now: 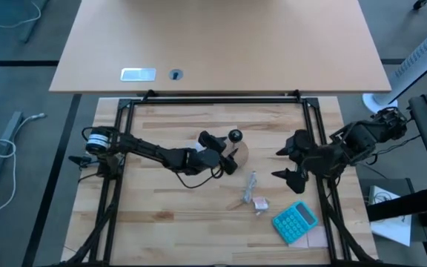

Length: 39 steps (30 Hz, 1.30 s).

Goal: Screw lightbulb
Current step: Insert the lightbulb into the lamp

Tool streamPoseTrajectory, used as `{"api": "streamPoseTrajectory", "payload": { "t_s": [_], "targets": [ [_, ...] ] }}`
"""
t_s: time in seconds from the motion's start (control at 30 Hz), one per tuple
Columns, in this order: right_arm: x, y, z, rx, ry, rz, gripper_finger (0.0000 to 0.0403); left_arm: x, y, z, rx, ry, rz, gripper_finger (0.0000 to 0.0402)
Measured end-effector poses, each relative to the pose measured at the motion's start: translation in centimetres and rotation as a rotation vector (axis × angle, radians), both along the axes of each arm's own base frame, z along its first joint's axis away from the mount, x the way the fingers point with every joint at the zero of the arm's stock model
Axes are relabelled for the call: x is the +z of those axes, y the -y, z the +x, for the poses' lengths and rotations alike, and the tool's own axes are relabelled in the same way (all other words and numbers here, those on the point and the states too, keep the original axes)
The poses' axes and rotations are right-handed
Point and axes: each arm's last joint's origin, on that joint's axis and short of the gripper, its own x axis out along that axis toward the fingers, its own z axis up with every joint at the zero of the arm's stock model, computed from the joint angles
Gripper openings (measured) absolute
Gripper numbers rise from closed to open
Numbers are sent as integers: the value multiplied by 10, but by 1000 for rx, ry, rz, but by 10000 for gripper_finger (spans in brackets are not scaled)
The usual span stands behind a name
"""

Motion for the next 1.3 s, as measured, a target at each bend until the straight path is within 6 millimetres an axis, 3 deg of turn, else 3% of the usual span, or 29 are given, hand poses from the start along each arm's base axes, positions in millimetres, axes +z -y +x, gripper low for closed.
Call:
{"api": "streamPoseTrajectory", "payload": {
  "t_s": [0.43, 0.63, 0.9, 1.07, 1.3],
  "targets": [
    [10, 12, 3, 52, -5, 55, 341, 34, 44, -46, -107, -50, -92, 294],
    [5, 12, 13, 68, -30, 27, 341, 25, 64, -62, -120, 20, -191, 294],
    [4, 18, 16, 56, -35, 2, 341, 5, 83, -50, -72, 55, -45, 288],
    [6, 19, 14, 45, -27, 15, 341, -11, 73, -35, 15, 126, -64, 283],
    [6, 19, 14, 48, -27, 15, 341, -18, 57, -28, 48, 118, -45, 250]
  ]
}}
